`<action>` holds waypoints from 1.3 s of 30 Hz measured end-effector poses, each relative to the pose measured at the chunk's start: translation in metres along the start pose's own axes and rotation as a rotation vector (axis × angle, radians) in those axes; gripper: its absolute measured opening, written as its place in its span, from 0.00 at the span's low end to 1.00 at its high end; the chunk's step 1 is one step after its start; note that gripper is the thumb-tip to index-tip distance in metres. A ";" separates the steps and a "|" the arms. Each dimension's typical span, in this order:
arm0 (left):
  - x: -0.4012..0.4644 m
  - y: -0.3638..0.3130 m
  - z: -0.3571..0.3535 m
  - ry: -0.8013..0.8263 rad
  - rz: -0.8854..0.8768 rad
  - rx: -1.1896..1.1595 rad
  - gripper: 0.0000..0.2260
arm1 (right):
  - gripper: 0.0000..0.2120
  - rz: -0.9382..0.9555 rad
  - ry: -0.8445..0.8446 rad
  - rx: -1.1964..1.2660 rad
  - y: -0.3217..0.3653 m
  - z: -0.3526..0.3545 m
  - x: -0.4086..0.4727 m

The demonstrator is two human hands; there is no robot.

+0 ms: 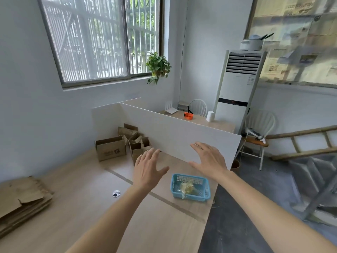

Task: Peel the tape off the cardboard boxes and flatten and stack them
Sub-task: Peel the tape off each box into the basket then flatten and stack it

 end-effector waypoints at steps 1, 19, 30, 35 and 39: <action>0.009 0.004 -0.007 -0.004 0.011 0.001 0.35 | 0.35 0.012 0.006 -0.001 -0.004 -0.005 0.013; 0.137 0.126 -0.086 -0.038 0.362 0.042 0.36 | 0.34 0.221 0.164 0.076 0.004 -0.126 0.235; 0.191 0.220 -0.200 0.086 0.607 0.110 0.37 | 0.33 0.309 0.346 0.235 0.009 -0.303 0.358; 0.248 0.258 -0.281 0.149 0.728 0.099 0.37 | 0.33 0.377 0.420 0.253 -0.003 -0.401 0.427; 0.288 0.291 -0.348 0.167 0.810 0.082 0.37 | 0.33 0.410 0.459 0.266 -0.009 -0.476 0.466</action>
Point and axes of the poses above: each hand's wrist, its own x-axis towards the middle knuckle, its own z-axis out of the back of the hand, y = z × x, the point moved 3 cm from there along x, towards the middle knuckle, and after that the axes turned 1 degree about -y, right-handed, at the moved point
